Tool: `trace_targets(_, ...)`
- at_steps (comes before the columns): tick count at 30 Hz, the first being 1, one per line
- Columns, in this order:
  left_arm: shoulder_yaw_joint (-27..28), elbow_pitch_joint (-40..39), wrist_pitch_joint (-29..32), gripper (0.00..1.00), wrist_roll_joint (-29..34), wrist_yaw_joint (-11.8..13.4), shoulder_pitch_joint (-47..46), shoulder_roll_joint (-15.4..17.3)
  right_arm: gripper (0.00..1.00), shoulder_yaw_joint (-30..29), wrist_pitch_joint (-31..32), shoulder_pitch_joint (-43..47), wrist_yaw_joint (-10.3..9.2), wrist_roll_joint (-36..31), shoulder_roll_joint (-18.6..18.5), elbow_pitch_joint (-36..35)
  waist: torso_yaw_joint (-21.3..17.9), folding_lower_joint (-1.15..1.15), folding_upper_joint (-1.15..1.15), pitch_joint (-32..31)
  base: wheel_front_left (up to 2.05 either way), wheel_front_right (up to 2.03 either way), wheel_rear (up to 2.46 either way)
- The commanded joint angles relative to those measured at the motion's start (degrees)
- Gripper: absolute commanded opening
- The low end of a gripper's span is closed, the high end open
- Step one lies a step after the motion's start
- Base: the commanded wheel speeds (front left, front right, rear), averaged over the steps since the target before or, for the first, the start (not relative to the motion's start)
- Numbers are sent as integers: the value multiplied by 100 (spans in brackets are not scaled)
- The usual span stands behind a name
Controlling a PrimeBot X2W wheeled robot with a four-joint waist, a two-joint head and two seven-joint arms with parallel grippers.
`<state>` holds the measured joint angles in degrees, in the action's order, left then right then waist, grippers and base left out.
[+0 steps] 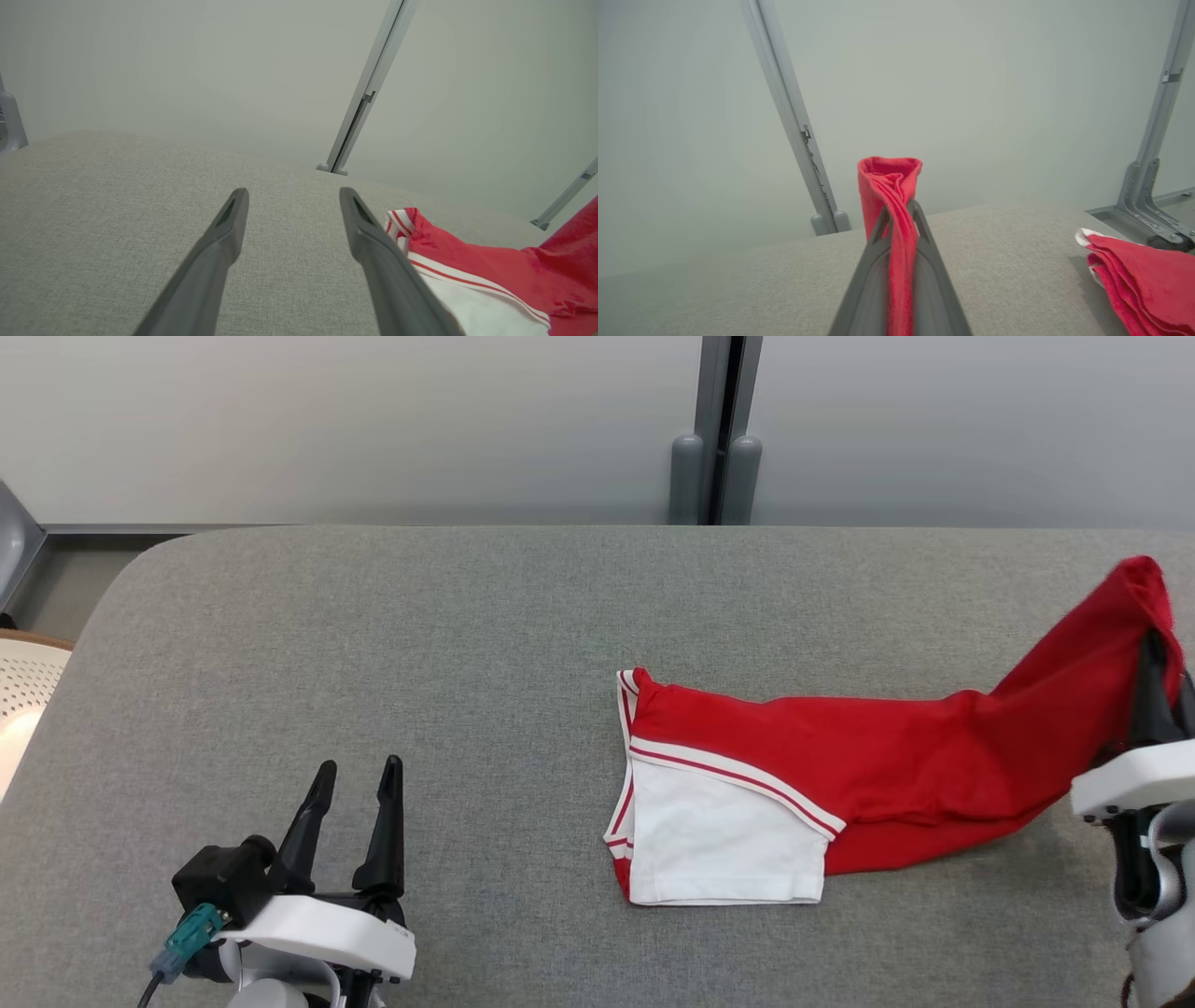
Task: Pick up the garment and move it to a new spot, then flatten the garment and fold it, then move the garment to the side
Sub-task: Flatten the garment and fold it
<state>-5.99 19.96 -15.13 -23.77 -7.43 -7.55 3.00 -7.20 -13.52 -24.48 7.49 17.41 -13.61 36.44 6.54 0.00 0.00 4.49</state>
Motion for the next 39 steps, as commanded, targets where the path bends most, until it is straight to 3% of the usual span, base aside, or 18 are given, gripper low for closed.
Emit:
trace_targets(1, 42, 7, 2, 100, 19, -10, 35, 21, 0, 99, 91, 59, -1, -21, 86, -193, -38, 0, 0, -51, 0, 0, 0)
trace_targets(8, 29, 19, 2, 100, 6, -10, 92, 9, 0, 1032, 608, 447, -1, 110, 707, -1321, -39, 0, 0, -121, 0, 0, 0)
trace_targets(14, -19, 23, 2, 100, -26, -10, 57, 4, 0, 1637, 743, 609, -1, 267, 962, -1594, 42, 0, 0, -47, 0, 0, 0)
trace_targets(22, -84, 84, 2, 100, -89, -10, -101, 4, 0, 2733, 470, 510, -1, 795, 1058, -1062, 283, 0, 0, 167, 0, 0, 0)
trace_targets(37, -194, 157, 2, 100, -119, -10, -195, 3, 0, 3835, -134, 35, -1, 1694, 1061, 178, 641, 0, 0, 325, 0, 0, 0)
trace_targets(39, -188, 179, 2, 100, -114, -10, -163, 2, 100, 3920, -149, 81, -1, 1794, 1066, 293, 648, 0, 0, 304, 0, 0, 0)
